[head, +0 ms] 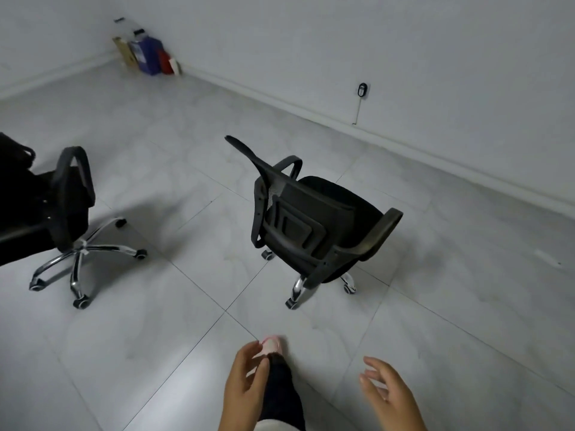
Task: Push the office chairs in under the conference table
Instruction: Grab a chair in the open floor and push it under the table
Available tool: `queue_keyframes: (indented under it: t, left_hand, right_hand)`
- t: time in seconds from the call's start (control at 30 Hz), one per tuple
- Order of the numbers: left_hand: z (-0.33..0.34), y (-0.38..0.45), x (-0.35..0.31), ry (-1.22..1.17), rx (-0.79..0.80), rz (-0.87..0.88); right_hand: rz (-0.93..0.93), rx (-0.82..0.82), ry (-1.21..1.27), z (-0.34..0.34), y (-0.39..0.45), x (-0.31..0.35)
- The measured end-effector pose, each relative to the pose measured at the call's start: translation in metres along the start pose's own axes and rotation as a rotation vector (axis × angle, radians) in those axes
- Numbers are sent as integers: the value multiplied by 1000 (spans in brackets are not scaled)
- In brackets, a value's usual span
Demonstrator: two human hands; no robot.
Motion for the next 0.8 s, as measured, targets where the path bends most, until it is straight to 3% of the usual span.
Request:
queue_keyframes:
  t: [0.1,0.2,0.37,0.47,0.63,0.8]
  left_hand:
    - [-6,63,-8,-7,-6,-61]
    - [-17,136,-48,22,42,-23]
    - [-28,252,-130,140,77,176]
    - [-26,303,-171,252,-2,265]
    - [-8,355,-216,510,-62,602]
    - [23,372,-234,1024,86,1099]
  right_hand:
    - [-26,-101,-17,13,50,11]
    - [-100,-83,-197,37,110,49]
    - [-582,-320,-501,85,186,172]
    - [-630,-395,-792,111,227,202]
    - [-480,-322,-953,119,272,208]
    - [-612,-403,-1002,87,286,196]
Point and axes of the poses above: each hand's wrist, its own y-axis towards the middle knuckle, its own z-axis out of the palm, x = y × z, the point moved 4 cm from there along y, towards the middle knuckle, and after that the axes turned 15 degrees about y, right-handed, at the moved point
